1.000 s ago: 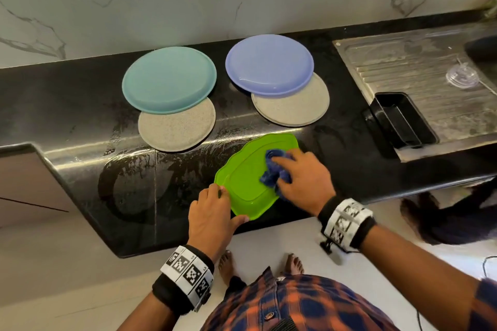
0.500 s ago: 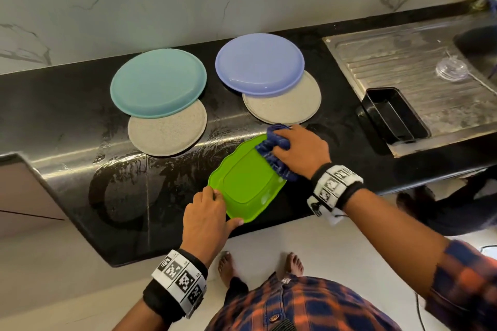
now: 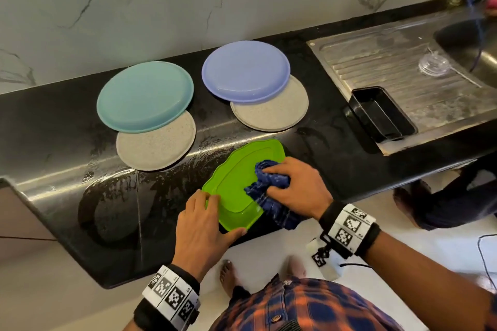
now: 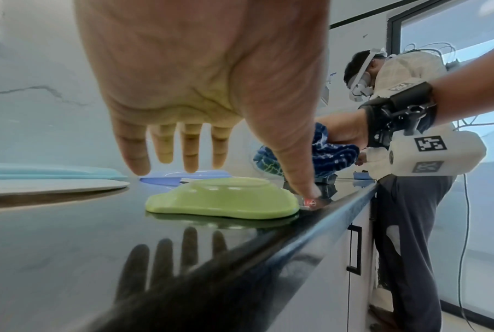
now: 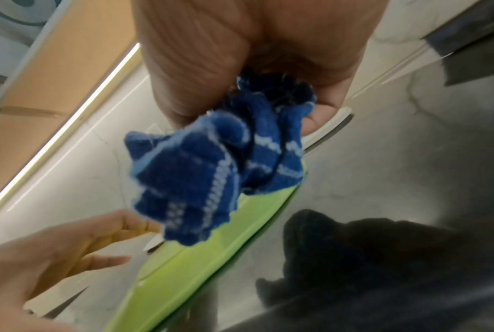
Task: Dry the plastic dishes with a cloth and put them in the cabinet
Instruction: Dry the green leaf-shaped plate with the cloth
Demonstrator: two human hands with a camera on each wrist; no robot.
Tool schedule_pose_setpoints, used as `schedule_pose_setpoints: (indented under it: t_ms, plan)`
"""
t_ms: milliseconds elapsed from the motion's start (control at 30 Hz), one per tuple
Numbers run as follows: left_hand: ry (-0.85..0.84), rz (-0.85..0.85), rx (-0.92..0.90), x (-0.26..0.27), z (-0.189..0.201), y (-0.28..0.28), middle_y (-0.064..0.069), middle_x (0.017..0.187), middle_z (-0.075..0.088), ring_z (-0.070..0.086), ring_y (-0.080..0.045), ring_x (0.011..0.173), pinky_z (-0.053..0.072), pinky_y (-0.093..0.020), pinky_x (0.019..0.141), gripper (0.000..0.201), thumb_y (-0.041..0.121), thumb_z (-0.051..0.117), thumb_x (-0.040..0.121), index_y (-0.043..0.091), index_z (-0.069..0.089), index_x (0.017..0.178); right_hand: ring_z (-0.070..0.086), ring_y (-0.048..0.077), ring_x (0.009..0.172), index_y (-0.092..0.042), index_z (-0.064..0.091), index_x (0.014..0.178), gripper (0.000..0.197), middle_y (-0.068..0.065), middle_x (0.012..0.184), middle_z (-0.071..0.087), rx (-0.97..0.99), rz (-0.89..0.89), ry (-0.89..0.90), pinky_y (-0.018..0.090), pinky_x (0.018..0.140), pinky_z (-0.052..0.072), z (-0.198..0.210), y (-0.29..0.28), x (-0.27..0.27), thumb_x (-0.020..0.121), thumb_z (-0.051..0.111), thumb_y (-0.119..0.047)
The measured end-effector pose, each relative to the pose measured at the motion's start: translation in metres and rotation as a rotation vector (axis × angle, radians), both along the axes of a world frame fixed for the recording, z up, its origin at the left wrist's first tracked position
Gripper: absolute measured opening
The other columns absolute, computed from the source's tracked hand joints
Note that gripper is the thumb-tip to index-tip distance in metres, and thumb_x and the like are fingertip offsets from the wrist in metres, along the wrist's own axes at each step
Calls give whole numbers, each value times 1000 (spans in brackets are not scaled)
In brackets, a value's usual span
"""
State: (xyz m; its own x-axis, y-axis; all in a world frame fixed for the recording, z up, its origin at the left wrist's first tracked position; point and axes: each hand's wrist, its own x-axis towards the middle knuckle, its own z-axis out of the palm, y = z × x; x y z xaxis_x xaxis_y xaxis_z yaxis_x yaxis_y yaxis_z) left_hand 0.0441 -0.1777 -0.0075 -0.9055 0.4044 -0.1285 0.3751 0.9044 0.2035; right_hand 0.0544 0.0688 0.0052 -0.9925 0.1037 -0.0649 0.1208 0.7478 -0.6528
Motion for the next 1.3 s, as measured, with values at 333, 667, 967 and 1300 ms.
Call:
schedule_pose_setpoints:
  t_ms: [333,667,967,1300]
  plan:
    - [-4,-349,-64,4,-19,13,-24,154,34,36,-50,138,47,-57,101,109,67,81,57,39,33,151,60,0,85,-37,72,112,45,-16,94,60,-32,-78,67,28,80,53,7,52,13,71,62,-51]
    - [-88,-347,187,23,21,-11,-9,149,48,44,-33,138,44,-43,107,83,47,64,69,43,38,148,63,7,88,-29,74,114,41,-10,94,62,-168,-38,249,31,81,53,25,43,4,74,70,-37]
    - [-671,570,1277,-3,49,-13,-10,120,70,70,-28,104,61,-41,77,31,21,46,102,17,60,130,65,11,89,-22,75,113,40,-6,97,64,-225,-34,393,40,85,54,49,49,-19,73,77,-20]
    - [-787,775,1140,-3,17,-18,-23,101,72,73,-35,75,60,-29,57,20,13,48,103,5,59,118,62,7,91,-37,73,113,42,-12,97,63,-105,58,220,33,87,51,33,25,-31,71,70,-36]
